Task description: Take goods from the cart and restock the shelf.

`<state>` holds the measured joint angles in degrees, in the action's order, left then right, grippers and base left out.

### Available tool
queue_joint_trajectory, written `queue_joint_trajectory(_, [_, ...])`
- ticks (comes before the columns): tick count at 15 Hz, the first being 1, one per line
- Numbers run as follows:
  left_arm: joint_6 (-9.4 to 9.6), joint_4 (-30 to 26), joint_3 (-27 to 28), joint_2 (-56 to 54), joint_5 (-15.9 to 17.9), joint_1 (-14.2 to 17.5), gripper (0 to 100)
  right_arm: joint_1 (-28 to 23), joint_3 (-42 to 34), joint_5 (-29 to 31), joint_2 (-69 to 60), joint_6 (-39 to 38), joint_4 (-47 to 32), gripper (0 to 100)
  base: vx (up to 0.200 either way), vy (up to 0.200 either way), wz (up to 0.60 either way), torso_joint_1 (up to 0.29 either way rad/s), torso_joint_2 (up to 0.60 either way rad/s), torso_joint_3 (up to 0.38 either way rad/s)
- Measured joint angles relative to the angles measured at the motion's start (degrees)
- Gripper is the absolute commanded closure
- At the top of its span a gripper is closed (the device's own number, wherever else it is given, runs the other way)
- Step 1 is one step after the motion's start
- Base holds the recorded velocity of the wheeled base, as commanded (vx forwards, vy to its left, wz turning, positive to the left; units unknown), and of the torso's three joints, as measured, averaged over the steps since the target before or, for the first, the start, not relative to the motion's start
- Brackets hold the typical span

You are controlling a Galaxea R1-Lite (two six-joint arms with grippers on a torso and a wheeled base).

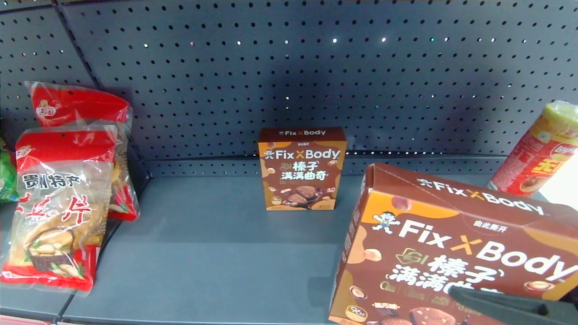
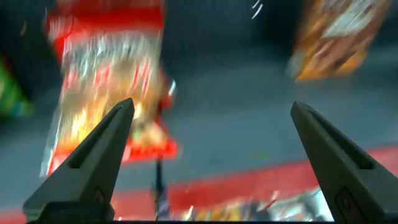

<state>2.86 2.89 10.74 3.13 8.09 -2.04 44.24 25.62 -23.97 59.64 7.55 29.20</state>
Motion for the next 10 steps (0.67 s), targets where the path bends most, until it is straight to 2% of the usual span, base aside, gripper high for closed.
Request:
queue_joint_trajectory(2, [-2.46, -0.6, 4.4, 4.1, 1.9, -5.6, 0, 0.0, -0.1, 0.1, -0.3, 0.0, 0.0, 100, 0.0, 0.0, 0.0, 0.0, 0.0, 0.0])
queue_joint_trajectory(4, [-5.84, -0.6, 5.5, 7.2, 3.6, -12.7, 0, 0.0, -0.4, 0.3, -0.8, 0.0, 0.0, 100, 0.0, 0.0, 0.0, 0.0, 0.0, 0.0])
queue_joint_trajectory(6, [-7.84, 0.2, 6.2, 10.8, 4.3, -19.9, 0, -0.1, -0.5, 0.3, -1.1, 0.0, 0.0, 100, 0.0, 0.0, 0.0, 0.0, 0.0, 0.0])
queue_joint_trajectory(8, [-8.55, 6.8, 7.0, 17.4, 4.7, -23.4, 0, -0.1, -0.5, 0.4, -1.1, 0.0, 0.0, 100, 0.0, 0.0, 0.0, 0.0, 0.0, 0.0])
queue_joint_trajectory(10, [-9.18, 14.7, 8.3, 26.0, 5.3, -24.6, 0, -0.2, -0.5, 0.5, -0.9, 0.0, 0.0, 100, 0.0, 0.0, 0.0, 0.0, 0.0, 0.0])
